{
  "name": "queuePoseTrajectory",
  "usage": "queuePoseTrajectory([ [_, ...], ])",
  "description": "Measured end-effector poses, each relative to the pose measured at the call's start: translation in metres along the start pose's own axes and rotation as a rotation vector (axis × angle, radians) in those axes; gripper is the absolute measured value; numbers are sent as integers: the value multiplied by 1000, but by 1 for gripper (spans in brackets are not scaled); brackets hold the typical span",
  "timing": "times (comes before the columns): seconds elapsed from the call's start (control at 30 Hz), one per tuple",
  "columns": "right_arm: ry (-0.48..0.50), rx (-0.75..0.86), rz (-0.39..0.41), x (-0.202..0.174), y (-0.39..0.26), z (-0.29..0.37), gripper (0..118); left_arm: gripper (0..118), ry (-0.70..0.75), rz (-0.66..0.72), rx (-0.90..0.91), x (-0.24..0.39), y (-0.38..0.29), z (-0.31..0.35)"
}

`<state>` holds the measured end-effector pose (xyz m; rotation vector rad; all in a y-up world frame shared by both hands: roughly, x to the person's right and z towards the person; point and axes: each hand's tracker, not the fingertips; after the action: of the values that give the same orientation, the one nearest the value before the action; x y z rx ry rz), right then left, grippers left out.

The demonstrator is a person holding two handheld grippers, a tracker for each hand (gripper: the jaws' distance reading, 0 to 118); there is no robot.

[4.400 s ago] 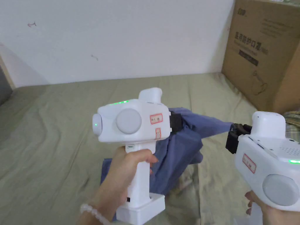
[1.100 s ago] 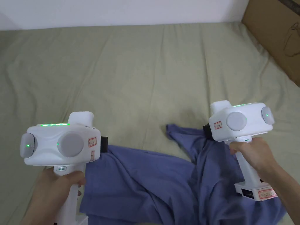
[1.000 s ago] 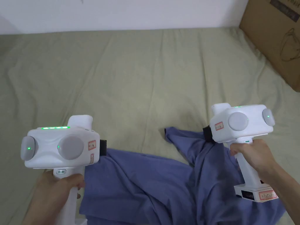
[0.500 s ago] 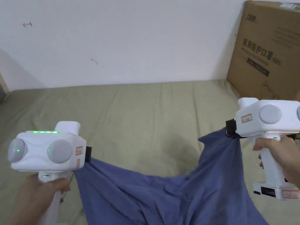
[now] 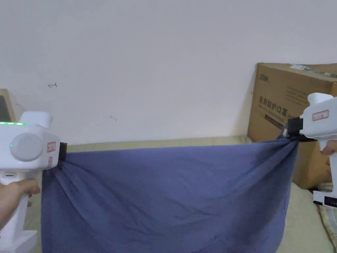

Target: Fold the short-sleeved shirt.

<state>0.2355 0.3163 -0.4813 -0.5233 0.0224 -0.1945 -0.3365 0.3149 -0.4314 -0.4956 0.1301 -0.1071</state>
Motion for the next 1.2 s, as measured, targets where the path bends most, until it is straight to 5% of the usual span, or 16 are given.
queuePoseTrajectory([
  [0.87,3,286,-32,-113,260,-80,3,7,183,32,207,-24,255,-134],
  [1.2,-27,148,-8,-109,204,-159,3,7,260,-35,190,-7,202,-205],
])
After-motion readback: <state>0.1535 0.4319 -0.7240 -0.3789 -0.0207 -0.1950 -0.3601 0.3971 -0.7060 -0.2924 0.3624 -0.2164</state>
